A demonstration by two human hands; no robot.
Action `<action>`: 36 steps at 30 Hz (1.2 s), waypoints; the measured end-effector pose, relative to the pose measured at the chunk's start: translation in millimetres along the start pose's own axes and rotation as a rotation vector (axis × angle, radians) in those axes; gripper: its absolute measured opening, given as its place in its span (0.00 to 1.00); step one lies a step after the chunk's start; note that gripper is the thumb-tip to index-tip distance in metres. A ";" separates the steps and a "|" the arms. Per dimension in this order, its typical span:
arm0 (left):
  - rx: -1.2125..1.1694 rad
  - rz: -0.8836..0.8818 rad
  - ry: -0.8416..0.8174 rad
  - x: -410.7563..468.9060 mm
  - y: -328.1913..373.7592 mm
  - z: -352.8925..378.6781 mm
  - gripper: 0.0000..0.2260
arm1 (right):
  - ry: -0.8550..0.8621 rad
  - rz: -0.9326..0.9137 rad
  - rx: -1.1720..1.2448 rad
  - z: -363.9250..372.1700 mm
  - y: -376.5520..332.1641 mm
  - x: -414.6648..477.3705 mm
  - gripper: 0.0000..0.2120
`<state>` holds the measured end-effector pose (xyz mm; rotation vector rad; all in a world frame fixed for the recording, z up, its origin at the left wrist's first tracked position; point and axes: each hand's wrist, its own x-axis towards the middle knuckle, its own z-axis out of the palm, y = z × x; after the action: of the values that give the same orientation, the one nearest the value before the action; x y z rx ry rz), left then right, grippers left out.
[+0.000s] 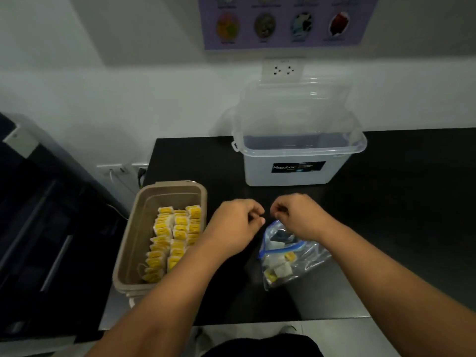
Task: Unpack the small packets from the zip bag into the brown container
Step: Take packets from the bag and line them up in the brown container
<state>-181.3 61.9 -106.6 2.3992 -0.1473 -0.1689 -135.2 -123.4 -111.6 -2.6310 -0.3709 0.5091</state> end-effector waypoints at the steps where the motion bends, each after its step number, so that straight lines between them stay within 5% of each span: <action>1: 0.029 -0.010 -0.050 6.8 3.7 10.8 0.08 | -0.059 0.024 -0.056 4.0 10.6 0.5 0.08; 7: 0.239 -0.148 -0.322 39.9 8.1 67.4 0.06 | -0.248 0.100 -0.252 38.4 49.1 6.5 0.05; 13: 0.469 -0.305 -0.451 47.3 0.0 98.7 0.08 | -0.370 0.141 -0.384 59.6 60.7 14.1 0.18; 22: 0.662 -0.169 -0.542 45.0 9.8 119.2 0.14 | -0.490 0.213 -0.440 68.3 56.5 20.4 0.42; 31: 0.628 -0.088 -0.509 38.3 4.0 128.1 0.17 | -0.351 -0.002 -0.473 78.7 75.6 6.7 0.27; 36: 0.470 -0.136 -0.509 42.1 -1.3 120.3 0.10 | -0.399 -0.024 -0.421 64.6 85.0 2.9 0.19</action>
<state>-159.3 -22.8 -199.3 2.7803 -0.2823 -0.8963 -144.1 -173.0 -205.8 -2.9066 -0.6984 1.0539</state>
